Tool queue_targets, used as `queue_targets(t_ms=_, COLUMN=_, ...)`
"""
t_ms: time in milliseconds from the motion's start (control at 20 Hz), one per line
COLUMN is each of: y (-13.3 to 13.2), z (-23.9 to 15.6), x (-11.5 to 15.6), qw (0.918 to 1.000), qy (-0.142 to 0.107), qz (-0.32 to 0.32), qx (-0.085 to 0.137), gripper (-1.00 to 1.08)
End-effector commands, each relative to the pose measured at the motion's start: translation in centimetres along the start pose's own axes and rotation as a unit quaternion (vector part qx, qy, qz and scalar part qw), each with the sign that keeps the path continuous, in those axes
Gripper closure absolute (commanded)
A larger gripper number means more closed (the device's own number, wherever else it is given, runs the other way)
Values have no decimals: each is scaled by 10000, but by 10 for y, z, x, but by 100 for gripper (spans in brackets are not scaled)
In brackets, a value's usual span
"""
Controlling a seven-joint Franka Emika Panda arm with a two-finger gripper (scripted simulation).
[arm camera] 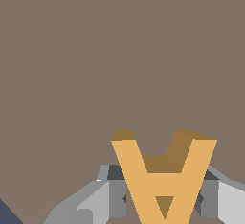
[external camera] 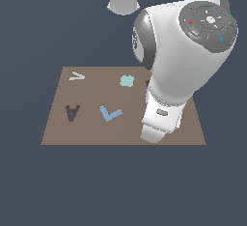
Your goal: Insert a designated object into the corresponding slot on a board.
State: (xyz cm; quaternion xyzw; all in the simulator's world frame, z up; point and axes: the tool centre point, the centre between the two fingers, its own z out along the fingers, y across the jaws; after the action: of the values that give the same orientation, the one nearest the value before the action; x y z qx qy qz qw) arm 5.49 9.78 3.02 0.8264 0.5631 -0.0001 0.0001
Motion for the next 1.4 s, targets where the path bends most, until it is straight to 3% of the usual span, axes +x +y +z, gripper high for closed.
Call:
queue_targets(t_ms=0, y=0, z=0, x=0, qw=10000, qy=1, qz=-1, qx=0, gripper=108)
queue_targets(t_ms=450, y=-2, z=0, x=-2, qw=10000, qy=0, qz=-89, qx=-1, gripper=108)
queue_targets(t_ms=900, y=-13, z=-1, x=-17, qw=9977, qy=0, qz=-683, qx=-2, gripper=108)
queue_targets(t_ms=1350, y=-29, z=-2, x=-48, qw=9840, qy=-1, qz=-1780, qx=-4, gripper=108)
